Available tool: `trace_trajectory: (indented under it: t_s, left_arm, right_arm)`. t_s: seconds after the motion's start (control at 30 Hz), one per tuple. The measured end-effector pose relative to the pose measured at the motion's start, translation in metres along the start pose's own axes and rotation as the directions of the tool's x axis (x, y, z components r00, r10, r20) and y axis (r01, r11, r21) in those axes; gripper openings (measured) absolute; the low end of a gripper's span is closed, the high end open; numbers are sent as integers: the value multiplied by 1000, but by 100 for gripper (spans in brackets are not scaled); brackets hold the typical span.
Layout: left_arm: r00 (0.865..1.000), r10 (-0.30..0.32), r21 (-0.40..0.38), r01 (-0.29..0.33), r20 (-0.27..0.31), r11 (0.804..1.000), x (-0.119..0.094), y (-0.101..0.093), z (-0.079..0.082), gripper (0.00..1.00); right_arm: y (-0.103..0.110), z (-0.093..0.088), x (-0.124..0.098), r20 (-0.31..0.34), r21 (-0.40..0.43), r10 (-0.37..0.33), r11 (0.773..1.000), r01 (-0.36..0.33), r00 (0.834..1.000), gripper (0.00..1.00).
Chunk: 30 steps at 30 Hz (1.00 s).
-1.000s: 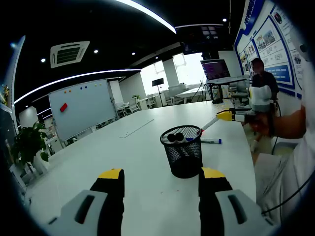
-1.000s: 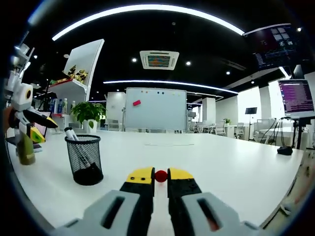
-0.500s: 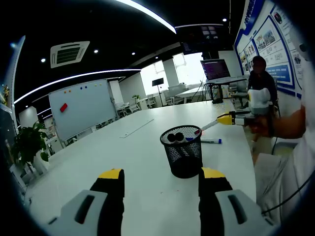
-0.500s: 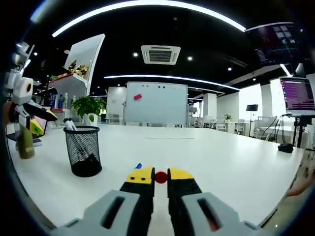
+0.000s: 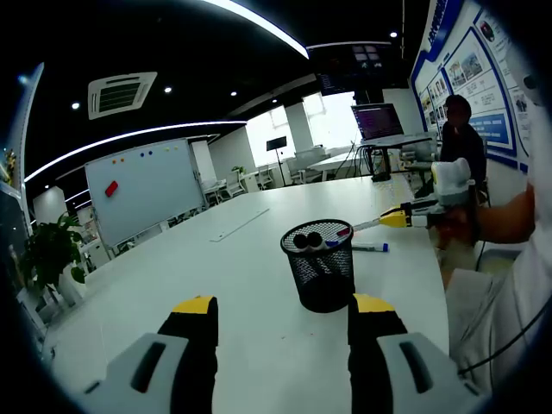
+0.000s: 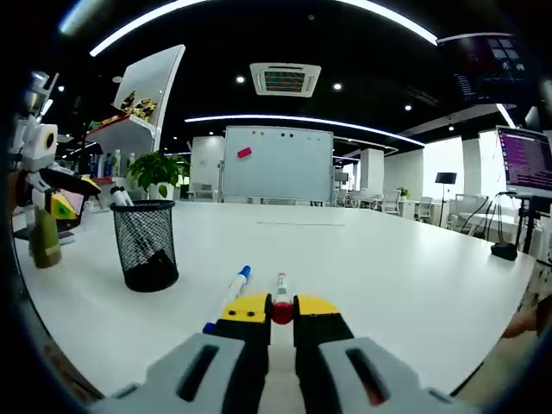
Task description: Pick up the whiteboard markers from the pen holder and place them facing the whiteboard neatly
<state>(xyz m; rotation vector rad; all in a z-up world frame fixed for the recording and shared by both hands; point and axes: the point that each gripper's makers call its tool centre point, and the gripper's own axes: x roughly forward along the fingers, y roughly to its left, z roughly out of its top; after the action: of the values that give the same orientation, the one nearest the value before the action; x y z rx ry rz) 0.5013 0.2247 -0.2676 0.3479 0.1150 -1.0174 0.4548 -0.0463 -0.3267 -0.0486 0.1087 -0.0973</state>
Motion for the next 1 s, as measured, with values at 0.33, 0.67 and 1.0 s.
trace_trajectory:
  t_s: [0.33,0.67,1.0]
  left_arm:
    - [1000,0,0,0,1,1000,0,0,0,62]
    - [1000,0,0,0,3,1000,0,1,0,62]
    - [1000,0,0,0,4,1000,0,0,1,62]
  right_arm:
    - [1,-10,0,-41,3,-3,1000,3,999,10]
    - [2,-18,1,-76,-10,-1,1000,1,997,10]
    - [2,-22,2,-88,-2,-1,1000,1,996,10]
